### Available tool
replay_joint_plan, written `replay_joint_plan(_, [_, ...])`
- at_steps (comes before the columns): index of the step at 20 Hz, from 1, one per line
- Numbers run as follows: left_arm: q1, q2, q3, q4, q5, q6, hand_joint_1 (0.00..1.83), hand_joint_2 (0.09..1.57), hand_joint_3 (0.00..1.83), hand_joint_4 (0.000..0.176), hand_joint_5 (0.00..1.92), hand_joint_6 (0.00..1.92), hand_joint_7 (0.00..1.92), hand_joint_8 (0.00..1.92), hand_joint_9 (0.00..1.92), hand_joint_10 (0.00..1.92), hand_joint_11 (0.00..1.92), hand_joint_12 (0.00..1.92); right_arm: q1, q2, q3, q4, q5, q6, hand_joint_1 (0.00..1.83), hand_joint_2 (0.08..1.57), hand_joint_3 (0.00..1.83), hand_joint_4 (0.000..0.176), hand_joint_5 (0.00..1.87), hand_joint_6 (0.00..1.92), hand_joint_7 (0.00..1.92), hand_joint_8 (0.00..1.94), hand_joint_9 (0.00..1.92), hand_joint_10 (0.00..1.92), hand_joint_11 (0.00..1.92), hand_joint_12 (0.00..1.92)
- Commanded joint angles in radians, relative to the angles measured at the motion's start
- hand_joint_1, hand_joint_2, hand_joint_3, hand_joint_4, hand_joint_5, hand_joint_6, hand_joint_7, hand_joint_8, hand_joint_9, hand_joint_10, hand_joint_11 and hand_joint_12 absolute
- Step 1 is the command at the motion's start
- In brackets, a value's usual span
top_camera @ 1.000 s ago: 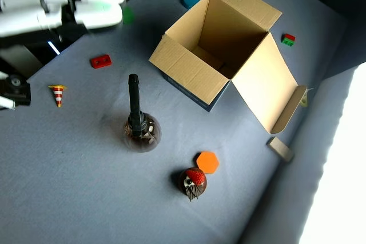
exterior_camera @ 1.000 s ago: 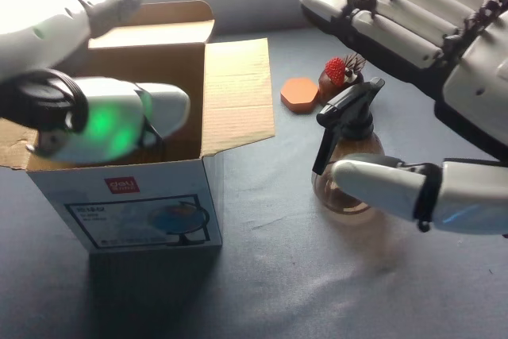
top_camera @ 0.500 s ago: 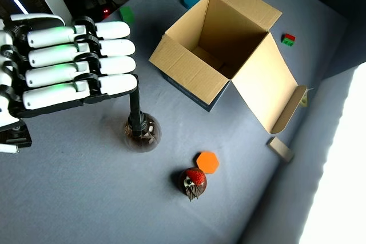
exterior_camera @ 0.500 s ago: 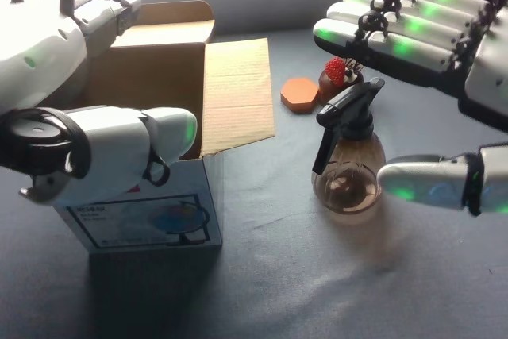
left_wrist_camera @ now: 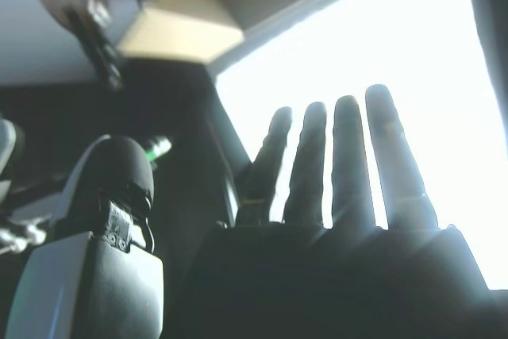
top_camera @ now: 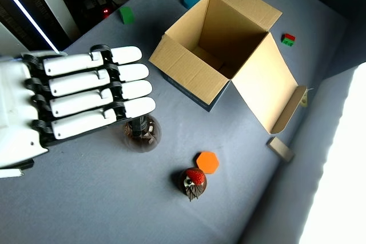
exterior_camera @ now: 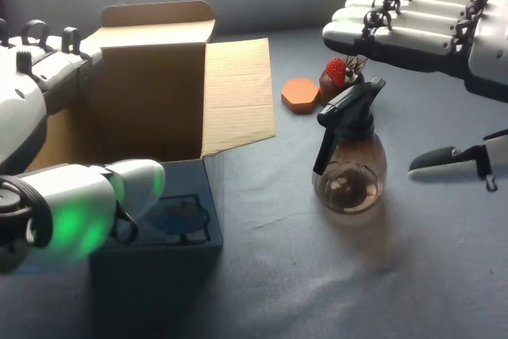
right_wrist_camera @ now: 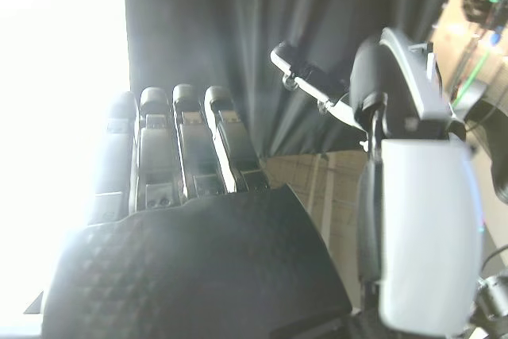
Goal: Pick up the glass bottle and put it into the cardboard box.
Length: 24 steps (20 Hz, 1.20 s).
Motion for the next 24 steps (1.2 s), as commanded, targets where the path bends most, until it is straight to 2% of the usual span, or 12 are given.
replay_joint_plan(1, [-0.017,0.003,-0.009,0.082,0.008,-0.002,0.02,1.18,0.0,0.0,0.01,0.0,0.01,0.0,0.03,0.0,0.0,0.31,0.022,0.001,0.006,0.035,0.096,0.041,0.82,1.0,0.16,0.0,0.0,0.0,0.0,0.0,0.0,0.0,0.0,0.0])
replay_joint_plan(3, [-0.034,0.003,-0.034,0.066,-0.026,-0.002,0.0,1.19,0.0,0.0,0.0,0.0,0.0,0.0,0.01,0.0,0.0,0.23,0.037,0.0,0.02,-0.001,0.095,0.101,1.0,1.0,0.16,0.0,0.0,0.0,0.0,0.0,0.0,0.0,0.0,0.0])
replay_joint_plan(8, [-0.096,0.003,-0.115,0.016,-0.173,-0.002,0.0,1.19,0.0,0.0,0.0,0.0,0.0,0.0,0.01,0.0,0.0,0.22,0.082,-0.016,0.055,-0.087,0.073,0.229,1.02,1.08,0.2,0.0,0.0,0.0,0.0,0.0,0.0,0.0,0.0,0.0])
replay_joint_plan(10, [-0.095,0.003,-0.131,-0.001,-0.184,-0.003,0.0,1.19,0.0,0.0,0.0,0.0,0.0,0.0,0.01,0.0,0.0,0.23,0.129,-0.035,0.083,-0.185,0.054,0.374,1.08,1.05,0.19,0.0,0.0,0.0,0.0,0.0,0.0,0.0,0.0,0.0])
replay_joint_plan(12, [-0.088,0.003,-0.148,-0.024,-0.2,-0.008,0.0,1.19,0.0,0.0,0.01,0.0,0.0,0.0,0.01,0.0,0.0,0.22,0.168,-0.059,0.112,-0.281,0.015,0.503,1.12,1.03,0.19,0.0,0.0,0.0,0.0,0.0,0.0,0.0,0.0,0.0])
replay_joint_plan(15, [-0.052,0.004,-0.171,-0.041,-0.205,-0.048,0.0,1.19,0.0,0.0,0.01,0.0,0.0,0.0,0.01,0.0,0.0,0.22,0.196,-0.079,0.136,-0.388,-0.01,0.598,1.13,1.02,0.19,0.0,0.0,0.0,0.0,0.0,0.0,0.0,0.0,0.0])
replay_joint_plan(17, [0.01,0.005,-0.19,-0.051,-0.201,-0.132,0.0,1.2,0.0,0.0,0.02,0.0,0.01,0.0,0.01,0.0,0.0,0.2,0.216,-0.106,0.165,-0.453,-0.044,0.673,1.17,0.99,0.18,0.0,0.0,0.0,0.0,0.0,0.0,0.0,0.0,0.0])
replay_joint_plan(18, [0.019,0.005,-0.19,-0.052,-0.193,-0.141,0.0,1.2,0.0,0.0,0.02,0.01,0.01,0.0,0.01,0.0,0.0,0.2,0.22,-0.11,0.169,-0.468,-0.053,0.69,1.2,0.98,0.18,0.0,0.0,0.0,0.01,0.0,0.0,0.0,0.0,0.0])
replay_joint_plan(21, [0.034,0.005,-0.19,-0.059,-0.19,-0.165,0.03,1.19,0.0,0.0,0.02,0.0,0.01,0.0,0.01,0.0,0.0,0.21,0.23,-0.135,0.191,-0.527,-0.058,0.763,1.2,0.85,0.44,0.0,0.0,0.0,0.0,0.0,0.0,0.0,0.0,0.0])
replay_joint_plan(24, [0.054,0.004,-0.19,-0.059,-0.181,-0.176,0.05,1.19,0.0,0.0,0.02,0.0,0.01,0.0,0.01,0.0,0.0,0.21,0.234,-0.151,0.217,-0.563,-0.046,0.836,1.22,0.79,0.55,0.0,0.0,0.0,0.0,0.0,0.0,0.0,0.0,0.0])
